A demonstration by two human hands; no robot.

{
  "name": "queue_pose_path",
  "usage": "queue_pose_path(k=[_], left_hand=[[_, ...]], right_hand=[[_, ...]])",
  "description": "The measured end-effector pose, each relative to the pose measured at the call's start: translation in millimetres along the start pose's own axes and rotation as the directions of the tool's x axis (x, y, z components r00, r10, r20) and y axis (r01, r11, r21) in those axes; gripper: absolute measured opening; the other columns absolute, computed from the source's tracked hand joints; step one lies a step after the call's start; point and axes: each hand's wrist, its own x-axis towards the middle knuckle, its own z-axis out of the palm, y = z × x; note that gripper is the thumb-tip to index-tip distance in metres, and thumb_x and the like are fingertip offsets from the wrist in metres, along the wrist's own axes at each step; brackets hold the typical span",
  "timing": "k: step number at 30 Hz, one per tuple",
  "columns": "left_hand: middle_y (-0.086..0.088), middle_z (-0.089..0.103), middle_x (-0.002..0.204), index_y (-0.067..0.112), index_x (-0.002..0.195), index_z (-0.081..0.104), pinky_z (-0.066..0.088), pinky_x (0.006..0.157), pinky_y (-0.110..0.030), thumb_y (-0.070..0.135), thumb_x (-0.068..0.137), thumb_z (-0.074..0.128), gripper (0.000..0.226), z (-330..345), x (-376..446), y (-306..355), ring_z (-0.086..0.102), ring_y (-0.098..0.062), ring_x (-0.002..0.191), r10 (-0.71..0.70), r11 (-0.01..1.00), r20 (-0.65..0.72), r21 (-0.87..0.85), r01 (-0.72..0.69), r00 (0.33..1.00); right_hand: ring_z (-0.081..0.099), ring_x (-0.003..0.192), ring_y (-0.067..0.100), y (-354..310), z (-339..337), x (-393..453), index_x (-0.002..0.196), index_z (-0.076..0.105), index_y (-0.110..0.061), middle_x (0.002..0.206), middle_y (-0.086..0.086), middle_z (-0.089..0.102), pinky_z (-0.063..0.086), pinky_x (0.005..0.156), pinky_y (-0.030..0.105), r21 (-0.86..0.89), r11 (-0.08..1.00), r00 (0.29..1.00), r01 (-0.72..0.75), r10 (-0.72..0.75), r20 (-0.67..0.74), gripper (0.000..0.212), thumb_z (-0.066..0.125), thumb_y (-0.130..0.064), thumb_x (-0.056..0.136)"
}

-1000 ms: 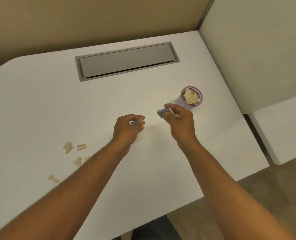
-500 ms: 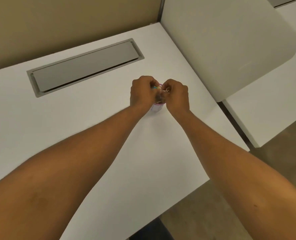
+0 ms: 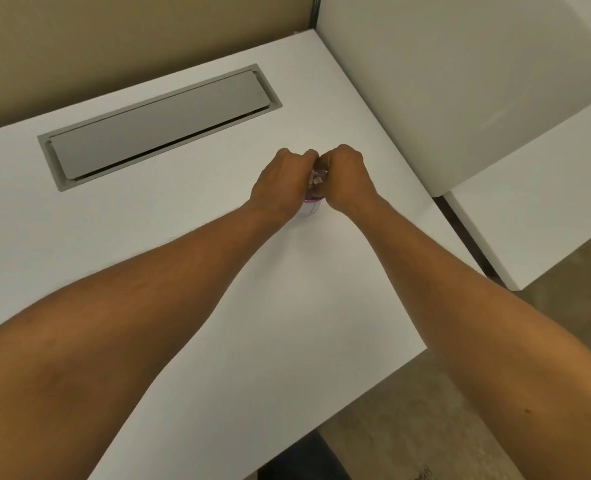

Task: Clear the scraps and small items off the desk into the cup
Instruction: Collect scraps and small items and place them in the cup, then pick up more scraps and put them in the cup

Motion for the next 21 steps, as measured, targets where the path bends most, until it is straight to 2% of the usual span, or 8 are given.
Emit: queue_pose_path(k=[3,5,7,10,14,16,18,21], left_hand=[[-0.010,0.051,0.122,0.028,0.144,0.056,0.043,0.079,-0.022,0.025,0.097,0.067,0.048,-7.1,-3.5,-3.7,0.060,-0.029,0.112,-0.028,0.998,0.006,-0.058,0.028,1.000],[-0.012,0.059,0.134,0.026,0.153,0.048,0.044,0.089,-0.027,0.024,0.088,0.079,0.072,-16.5,-8.2,-9.2,0.060,-0.030,0.119,0.012,0.999,0.021,-0.053,-0.011,1.000],[-0.004,0.067,0.137,0.023,0.153,0.051,0.046,0.091,-0.027,0.023,0.081,0.087,0.080,-29.0,-19.6,-17.3,0.063,-0.022,0.111,0.030,0.992,0.032,-0.122,-0.026,0.999],[0.006,0.071,0.127,0.023,0.143,0.062,0.048,0.083,-0.020,0.023,0.084,0.086,0.064,-41.1,-49.3,-40.1,0.064,-0.011,0.095,-0.029,0.971,-0.095,-0.239,0.006,0.995],[0.007,0.071,0.120,0.023,0.126,0.073,0.058,0.081,-0.029,0.019,0.089,0.081,0.038,-47.0,-115.4,-86.2,0.067,-0.013,0.096,-0.178,0.935,-0.226,-0.343,0.093,0.958],[0.008,0.070,0.119,0.025,0.120,0.074,0.057,0.075,-0.026,0.018,0.091,0.079,0.030,-48.3,-156.2,-114.8,0.067,-0.014,0.096,-0.232,0.926,-0.252,-0.353,0.134,0.940],[0.007,0.070,0.117,0.025,0.115,0.075,0.053,0.073,-0.023,0.018,0.092,0.078,0.024,-49.8,-202.2,-144.6,0.066,-0.017,0.096,-0.306,0.918,-0.275,-0.338,0.206,0.911],[0.004,0.069,0.116,0.025,0.112,0.074,0.056,0.081,-0.038,0.018,0.092,0.078,0.021,-51.2,-272.1,-187.9,0.061,-0.025,0.104,-0.404,0.909,-0.315,-0.244,0.338,0.859]], right_hand=[[0.069,0.099,0.023,1.1,-11.7,-3.9,0.127,0.068,-0.008,0.120,0.013,0.072,0.053,0.083,0.027,0.121,0.992,0.999,-0.041,0.041,0.003,0.038,0.068,-0.001,0.090],[0.071,0.107,0.023,2.6,-17.1,-7.5,0.129,0.067,-0.009,0.118,0.012,0.074,0.056,0.092,0.029,0.196,0.979,0.994,-0.060,0.077,-0.077,0.037,0.063,0.000,0.093],[0.073,0.100,0.024,5.4,-20.3,-10.8,0.120,0.070,-0.009,0.109,0.012,0.076,0.059,0.091,0.033,0.270,0.960,0.983,-0.072,0.114,-0.143,0.028,0.062,-0.001,0.094],[0.072,0.093,0.024,6.8,-19.1,-20.3,0.107,0.071,-0.008,0.104,0.008,0.074,0.061,0.086,0.042,0.461,0.885,0.948,-0.072,0.204,-0.245,0.019,0.059,-0.001,0.094],[0.065,0.079,0.011,-15.0,8.6,-61.4,0.098,0.070,-0.015,0.095,-0.003,0.071,0.057,0.075,0.026,0.451,0.885,0.930,0.115,0.064,-0.363,0.012,0.063,-0.008,0.092],[0.063,0.076,0.010,-27.2,34.7,-88.7,0.099,0.071,-0.016,0.093,-0.004,0.070,0.054,0.072,0.021,0.426,0.885,0.955,0.189,-0.064,-0.291,0.010,0.069,-0.011,0.091],[0.065,0.076,0.014,-37.4,65.8,-114.8,0.102,0.071,-0.016,0.096,-0.002,0.070,0.054,0.075,0.026,0.404,0.888,0.975,0.218,-0.188,-0.115,0.013,0.073,-0.013,0.090],[0.063,0.093,0.016,-57.8,113.5,-150.7,0.122,0.066,-0.020,0.117,-0.002,0.062,0.055,0.088,0.034,0.276,0.923,0.909,0.269,-0.338,0.245,0.044,0.083,-0.031,0.083]])
